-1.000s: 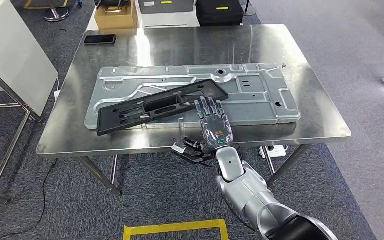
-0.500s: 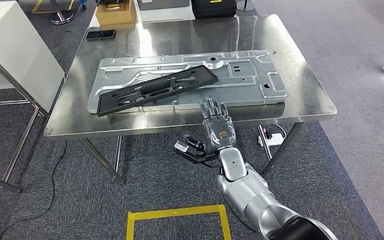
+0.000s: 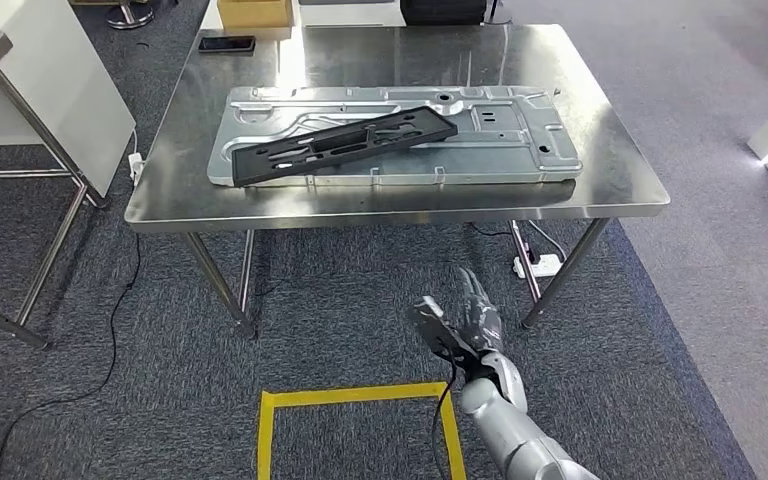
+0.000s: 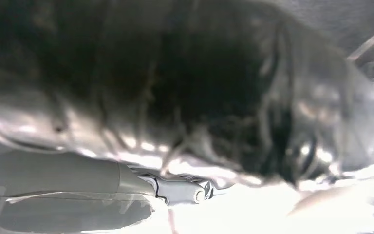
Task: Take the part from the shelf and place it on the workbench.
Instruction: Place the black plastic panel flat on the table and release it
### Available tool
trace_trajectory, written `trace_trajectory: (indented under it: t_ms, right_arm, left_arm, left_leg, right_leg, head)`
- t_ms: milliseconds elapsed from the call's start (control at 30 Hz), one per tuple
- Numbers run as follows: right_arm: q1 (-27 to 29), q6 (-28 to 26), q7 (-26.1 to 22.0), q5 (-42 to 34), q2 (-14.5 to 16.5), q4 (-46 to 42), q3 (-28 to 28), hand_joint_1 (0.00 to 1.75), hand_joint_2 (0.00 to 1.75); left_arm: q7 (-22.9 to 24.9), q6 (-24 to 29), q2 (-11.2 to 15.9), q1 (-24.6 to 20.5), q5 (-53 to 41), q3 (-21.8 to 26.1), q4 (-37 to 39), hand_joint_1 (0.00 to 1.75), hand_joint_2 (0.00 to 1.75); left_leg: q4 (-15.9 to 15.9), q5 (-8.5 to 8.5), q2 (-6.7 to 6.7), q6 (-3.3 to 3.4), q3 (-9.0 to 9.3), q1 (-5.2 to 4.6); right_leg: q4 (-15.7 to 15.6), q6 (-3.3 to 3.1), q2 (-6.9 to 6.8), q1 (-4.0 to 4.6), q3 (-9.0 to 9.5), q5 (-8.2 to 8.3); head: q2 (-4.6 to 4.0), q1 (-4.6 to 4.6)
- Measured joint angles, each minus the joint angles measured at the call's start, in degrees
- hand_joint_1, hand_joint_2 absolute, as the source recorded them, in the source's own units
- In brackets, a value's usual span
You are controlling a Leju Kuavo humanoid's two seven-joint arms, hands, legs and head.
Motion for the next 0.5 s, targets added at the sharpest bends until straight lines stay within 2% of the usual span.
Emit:
trace_trajectory:
  t_ms: [33, 67, 100, 133, 167, 200, 233, 300, 333, 367, 400, 467, 500]
  right_arm:
    - [1.2, -0.4, -1.4, -2.2, -0.5, 0.0, -1.3, 0.0, 0.0]
    - [2.5, -1.0, -2.9, -4.7, -1.1, 0.0, -2.8, 0.0, 0.0]
    - [3.9, -1.4, -4.3, -7.0, -1.8, 0.0, -4.5, 0.0, 0.0]
    - [5.2, -1.6, -5.1, -8.9, -2.4, 0.1, -6.5, 0.0, 0.0]
    - [6.4, -1.3, -5.3, -10.4, -3.1, 0.2, -8.5, 0.0, 0.0]
    - [7.5, -0.7, -4.8, -11.4, -3.8, 0.6, -10.4, 0.0, 0.0]
    - [8.5, 0.2, -3.8, -12.2, -4.6, 1.2, -12.0, 0.0, 0.0]
    - [10.8, 2.7, -0.5, -13.5, -6.0, 2.8, -15.0, 0.0, 0.0]
    - [11.9, 4.0, 1.2, -14.0, -6.7, 3.7, -16.4, 0.0, 0.0]
    - [13.0, 5.3, 2.9, -14.3, -7.3, 4.6, -17.7, 0.0, 0.0]
    - [14.0, 6.4, 4.5, -14.5, -7.8, 5.5, -19.0, 0.0, 0.0]
    - [15.9, 8.3, 7.7, -14.3, -8.7, 7.0, -20.8, 0.0, 0.0]
    - [16.8, 9.1, 9.4, -14.0, -9.0, 7.8, -21.3, 0.0, 0.0]
  left_arm:
    - [-0.6, 0.1, 0.1, 0.0, 0.8, -0.2, -0.2, 0.0, 0.0]
    - [-1.2, 0.0, 0.1, 0.0, 1.7, -0.4, -0.3, 0.0, 0.0]
    - [-1.7, 0.0, 0.1, -0.1, 2.5, -0.5, -0.3, 0.0, 0.0]
    - [-2.1, -0.1, 0.0, -0.1, 3.3, -0.6, -0.3, 0.0, 0.0]
    - [-2.5, -0.1, -0.1, -0.2, 4.1, -0.6, -0.3, 0.0, 0.0]
    - [-2.8, -0.1, -0.1, -0.2, 4.9, -0.7, -0.3, 0.0, 0.0]
    - [-3.0, -0.1, -0.2, -0.3, 5.6, -0.7, -0.3, 0.0, 0.0]
    - [-3.3, 0.4, -0.1, -0.3, 6.9, -0.7, -0.3, 0.0, 0.0]
    - [-3.5, 0.7, -0.2, -0.3, 7.4, -0.8, -0.3, 0.0, 0.0]
    - [-3.6, 0.9, -0.2, -0.3, 7.8, -0.8, -0.3, 0.0, 0.0]
    - [-3.7, 1.1, -0.2, -0.3, 8.3, -0.8, -0.3, 0.0, 0.0]
    - [-3.7, 1.0, -0.2, -0.6, 9.1, -0.8, 0.0, 0.0, 0.0]
    - [-3.7, 0.7, -0.2, -0.8, 9.5, -0.8, 0.4, 0.0, 0.0]
  left_leg:
    - [0.0, 0.67, -0.01, 0.0, -0.96, -0.12]
    - [0.1, 1.29, -0.01, 0.0, -1.86, -0.29]
    - [0.1, 1.87, -0.03, -0.02, -2.62, -0.45]
    - [0.2, 2.39, -0.04, -0.06, -3.22, -0.6]
    - [0.2, 2.85, -0.02, -0.16, -3.64, -0.76]
    - [0.2, 3.3, 0.04, -0.35, -3.88, -0.82]
    - [0.2, 3.71, 0.12, -0.58, -4.0, -0.83]
    - [0.2, 4.21, 0.17, -1.13, -4.1, -0.84]
    - [0.7, 3.46, 0.15, -1.45, -4.35, -0.86]
    - [2.0, 1.6, 0.12, -1.83, -4.83, -0.84]
    - [4.4, -1.27, 0.11, -2.24, -5.48, -0.73]
    - [11.4, -7.07, 0.12, -3.0, -6.77, -0.45]
    - [14.6, -8.33, 0.11, -3.27, -6.93, -0.37]
  right_leg:
    - [1.3, -0.13, 0.01, 0.06, 0.56, 0.55]
    - [0.7, -0.45, 0.02, 0.17, 2.09, 1.9]
    - [-2.0, -0.98, 0.02, 0.37, 4.71, 3.25]
    - [-6.3, -1.7, 0.01, 0.71, 8.25, 3.76]
    - [-11.0, -2.29, -0.12, 0.98, 11.73, 3.4]
    - [-14.8, -2.63, -0.22, 1.23, 14.37, 2.78]
    - [-17.2, -2.77, -0.34, 1.42, 15.92, 2.17]
    - [-18.5, -2.71, -0.66, 1.27, 16.05, 2.71]
    - [-18.7, -2.87, -0.86, 1.09, 15.72, 3.27]
    - [-18.9, -3.12, -1.06, 0.85, 15.2, 3.93]
    - [-19.0, -3.32, -1.21, 0.7, 14.51, 4.59]
    - [-18.9, -3.52, -1.25, 0.67, 12.75, 5.86]
    - [-18.7, -3.4, -1.26, 0.66, 11.76, 6.52]
  head:
    - [0.0, 0.0]
    - [0.0, -0.01]
    - [0.0, -0.01]
    - [0.0, -0.02]
    - [0.0, -0.04]
    - [0.0, -0.05]
    - [0.0, -0.04]
    - [-0.01, 0.02]
    - [-0.01, 0.07]
    - [-0.01, 0.09]
    - [-0.01, 0.12]
    - [0.0, 0.09]
    - [-0.01, 0.08]
